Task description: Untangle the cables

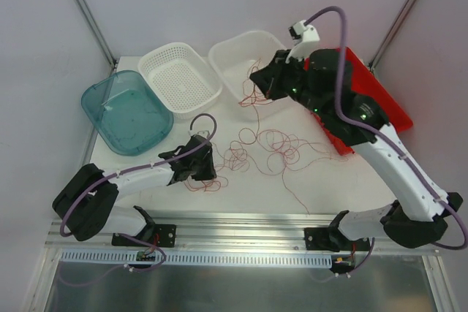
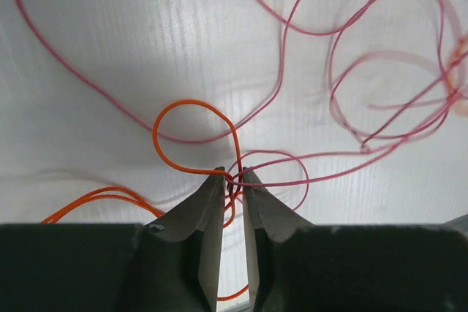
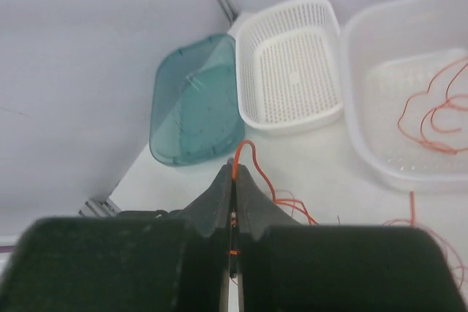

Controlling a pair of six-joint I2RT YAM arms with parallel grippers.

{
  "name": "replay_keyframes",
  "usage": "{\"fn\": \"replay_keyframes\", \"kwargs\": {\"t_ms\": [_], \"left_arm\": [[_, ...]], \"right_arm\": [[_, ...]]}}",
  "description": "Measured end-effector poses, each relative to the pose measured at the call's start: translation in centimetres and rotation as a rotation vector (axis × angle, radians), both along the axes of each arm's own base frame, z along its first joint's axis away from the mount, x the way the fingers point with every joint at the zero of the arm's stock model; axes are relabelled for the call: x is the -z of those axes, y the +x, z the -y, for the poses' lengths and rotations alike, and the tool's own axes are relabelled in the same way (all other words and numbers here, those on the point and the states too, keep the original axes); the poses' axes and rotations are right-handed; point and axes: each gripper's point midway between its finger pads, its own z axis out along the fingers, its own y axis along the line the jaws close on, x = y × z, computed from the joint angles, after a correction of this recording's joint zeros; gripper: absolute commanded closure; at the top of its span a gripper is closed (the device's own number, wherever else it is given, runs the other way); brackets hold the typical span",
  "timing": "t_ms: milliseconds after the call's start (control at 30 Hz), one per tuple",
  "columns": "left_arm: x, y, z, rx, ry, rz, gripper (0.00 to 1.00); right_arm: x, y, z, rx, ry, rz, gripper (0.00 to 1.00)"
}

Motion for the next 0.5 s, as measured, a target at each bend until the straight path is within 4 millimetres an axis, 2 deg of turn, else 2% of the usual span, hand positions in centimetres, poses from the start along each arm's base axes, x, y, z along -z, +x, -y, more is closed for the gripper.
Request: {"fn": "replay_keyframes", "kwargs": {"t_ms": [100, 200, 233, 300, 367, 433, 467, 500], "left_arm": [[0.2, -0.3, -0.5, -0.004, 0.008, -0.001, 0.81], [-0.2, -0.2, -0.8, -0.015, 0.006, 0.023, 0.77], [-0.5, -0.1, -0.9, -0.018, 0.002, 0.034, 0.75], [-1.2, 0.1, -0.8, -0.024, -0.011, 0.06, 0.73], [-2.0, 0.4, -0.8, -0.029, -0.022, 0.088, 0.64], [-2.8, 0.7, -0.9, -0.029, -0.035, 0.118, 0.52], [-3.3, 0.8, -0.9, -0.026, -0.041, 0.135, 0.42], [-3.8, 0.9, -0.9, -0.022, -0.047, 0.153, 0.35]], "right_arm": [[-5.0, -1.6, 2.3, 0.001, 0.049, 0.109, 0.99], [-7.5, -2.8, 4.0, 0.005, 0.073, 0.177, 0.99], [-7.8, -2.9, 4.3, 0.006, 0.074, 0.185, 0.99], [-7.9, -3.1, 4.5, 0.005, 0.065, 0.188, 0.99], [-7.1, -3.0, 4.3, 0.001, 0.048, 0.173, 0.99], [-5.7, -2.7, 3.9, -0.007, 0.026, 0.149, 0.99], [-5.1, -2.6, 3.7, -0.01, 0.016, 0.138, 0.99], [-4.4, -2.6, 3.5, -0.017, 0.005, 0.124, 0.99]]}}
